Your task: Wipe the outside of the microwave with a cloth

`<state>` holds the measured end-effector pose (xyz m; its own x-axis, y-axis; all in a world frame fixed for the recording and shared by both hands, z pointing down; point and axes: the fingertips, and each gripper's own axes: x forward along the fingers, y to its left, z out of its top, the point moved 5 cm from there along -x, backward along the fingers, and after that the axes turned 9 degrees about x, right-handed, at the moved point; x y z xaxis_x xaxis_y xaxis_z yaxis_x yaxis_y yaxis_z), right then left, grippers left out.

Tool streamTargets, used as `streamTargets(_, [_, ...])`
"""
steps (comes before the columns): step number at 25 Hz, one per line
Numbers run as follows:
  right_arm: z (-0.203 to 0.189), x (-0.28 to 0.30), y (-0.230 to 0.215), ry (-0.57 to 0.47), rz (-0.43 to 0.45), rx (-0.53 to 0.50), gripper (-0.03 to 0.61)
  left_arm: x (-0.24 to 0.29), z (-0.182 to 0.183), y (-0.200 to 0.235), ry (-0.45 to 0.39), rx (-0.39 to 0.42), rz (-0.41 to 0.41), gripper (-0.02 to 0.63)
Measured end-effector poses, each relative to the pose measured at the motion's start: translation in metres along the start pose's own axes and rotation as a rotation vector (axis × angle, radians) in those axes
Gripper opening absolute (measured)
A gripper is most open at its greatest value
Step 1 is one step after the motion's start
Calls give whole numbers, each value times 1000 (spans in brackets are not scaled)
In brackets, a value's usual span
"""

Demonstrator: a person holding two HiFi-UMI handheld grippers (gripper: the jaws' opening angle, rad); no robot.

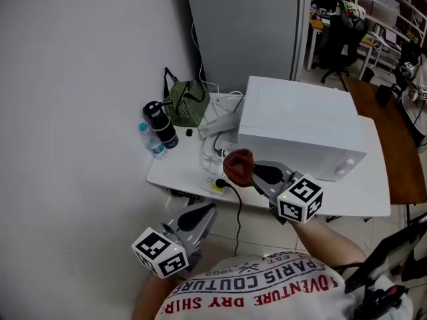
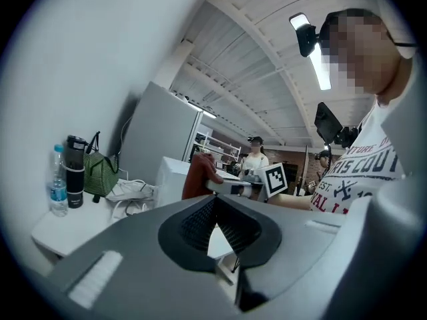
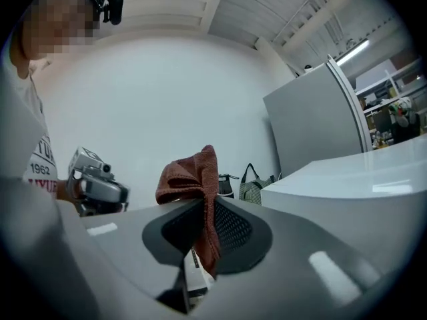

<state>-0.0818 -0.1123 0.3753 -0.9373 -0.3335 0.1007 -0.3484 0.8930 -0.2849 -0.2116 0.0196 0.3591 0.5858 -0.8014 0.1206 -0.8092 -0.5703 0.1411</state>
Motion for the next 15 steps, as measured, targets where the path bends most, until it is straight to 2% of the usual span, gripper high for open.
streamTargets(4, [-6,33,-33,27,-84,-38,37,-16,-6,11,7,-16,69,2])
streamTargets(7, [-14,47,-58,35,-140,-22,37,-23,-14,17,15,-34,105,2])
streamTargets(15, [-21,54,-95,52,-251,-5,37,-21,-11,13,28,-36,128,2])
